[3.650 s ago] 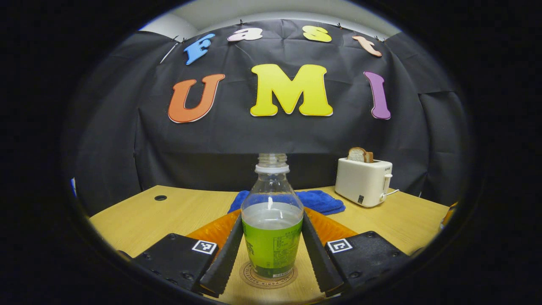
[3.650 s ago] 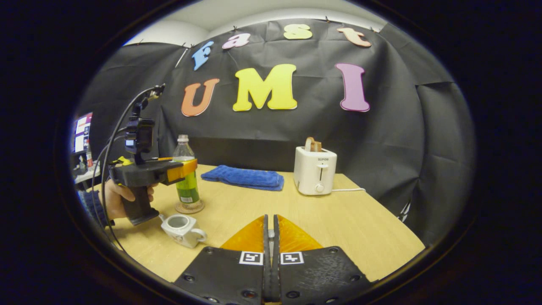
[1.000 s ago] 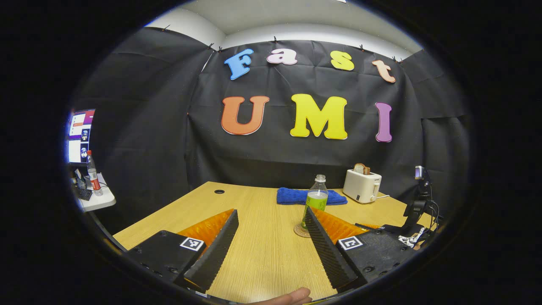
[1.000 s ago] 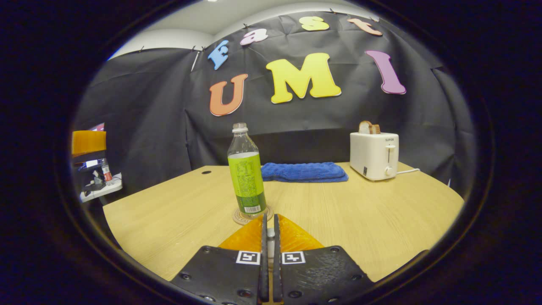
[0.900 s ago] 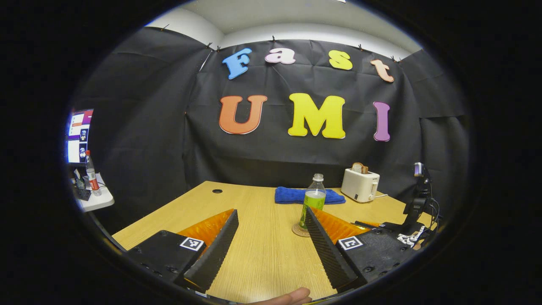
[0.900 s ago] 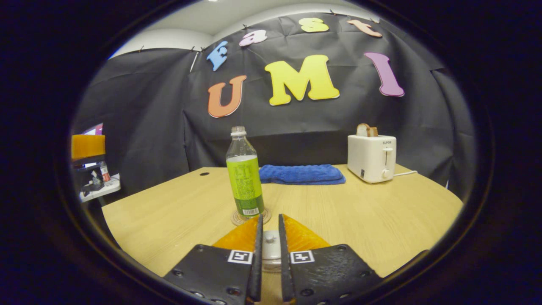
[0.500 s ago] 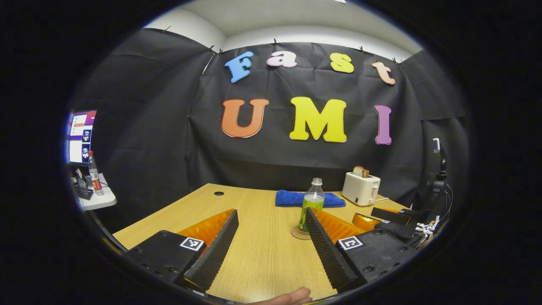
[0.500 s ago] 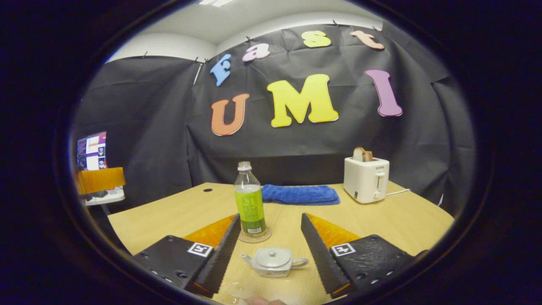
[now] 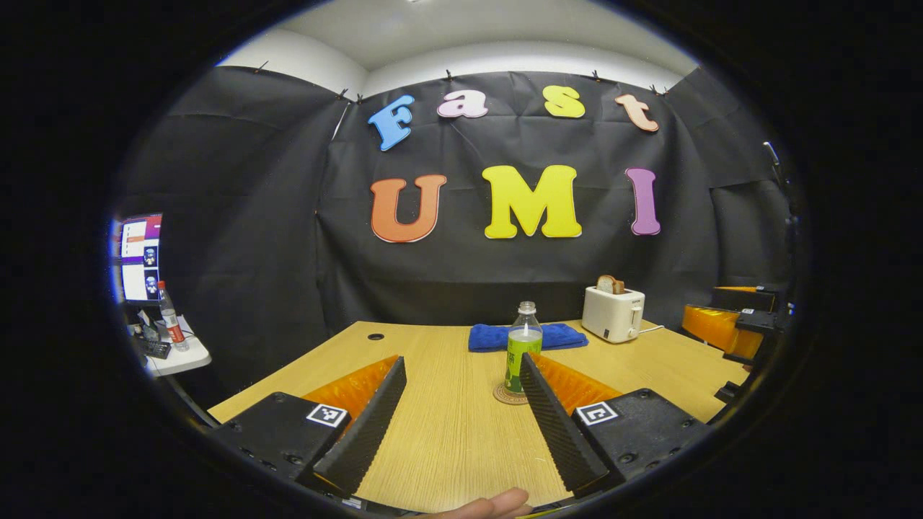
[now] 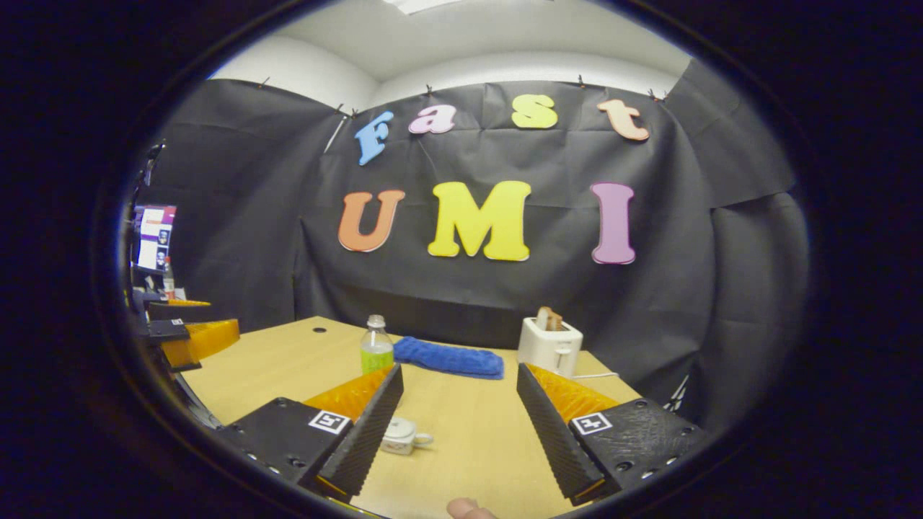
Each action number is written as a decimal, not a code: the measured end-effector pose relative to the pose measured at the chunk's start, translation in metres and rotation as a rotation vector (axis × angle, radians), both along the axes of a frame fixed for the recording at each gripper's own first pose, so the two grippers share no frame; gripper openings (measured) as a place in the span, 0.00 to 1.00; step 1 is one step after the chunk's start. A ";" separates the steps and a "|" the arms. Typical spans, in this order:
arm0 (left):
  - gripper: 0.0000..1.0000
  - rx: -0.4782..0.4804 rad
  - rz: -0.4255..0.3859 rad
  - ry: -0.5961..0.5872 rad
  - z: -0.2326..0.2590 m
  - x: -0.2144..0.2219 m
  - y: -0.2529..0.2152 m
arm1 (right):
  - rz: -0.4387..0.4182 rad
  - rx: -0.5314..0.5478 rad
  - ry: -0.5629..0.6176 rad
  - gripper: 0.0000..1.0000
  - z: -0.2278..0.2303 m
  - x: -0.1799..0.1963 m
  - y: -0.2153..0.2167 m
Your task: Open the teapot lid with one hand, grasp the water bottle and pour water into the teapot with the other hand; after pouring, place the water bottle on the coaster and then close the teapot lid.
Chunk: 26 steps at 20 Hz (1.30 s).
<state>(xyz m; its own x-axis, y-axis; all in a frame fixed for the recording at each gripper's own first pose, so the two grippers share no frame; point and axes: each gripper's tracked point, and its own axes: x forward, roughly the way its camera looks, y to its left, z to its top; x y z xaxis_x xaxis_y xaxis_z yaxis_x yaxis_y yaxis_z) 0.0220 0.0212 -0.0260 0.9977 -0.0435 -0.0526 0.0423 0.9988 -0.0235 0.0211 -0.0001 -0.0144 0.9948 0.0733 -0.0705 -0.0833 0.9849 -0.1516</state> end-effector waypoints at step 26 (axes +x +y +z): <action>0.99 0.018 -0.056 -0.014 -0.007 -0.006 -0.044 | 0.061 0.045 0.005 0.95 -0.021 -0.024 -0.009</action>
<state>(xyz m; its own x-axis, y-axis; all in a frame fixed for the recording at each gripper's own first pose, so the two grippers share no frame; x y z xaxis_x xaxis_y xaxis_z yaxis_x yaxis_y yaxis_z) 0.0159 -0.0226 -0.0335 0.9944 -0.0981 -0.0396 0.0980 0.9952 -0.0045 -0.0026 -0.0092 -0.0350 0.9881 0.1371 -0.0704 -0.1441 0.9838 -0.1063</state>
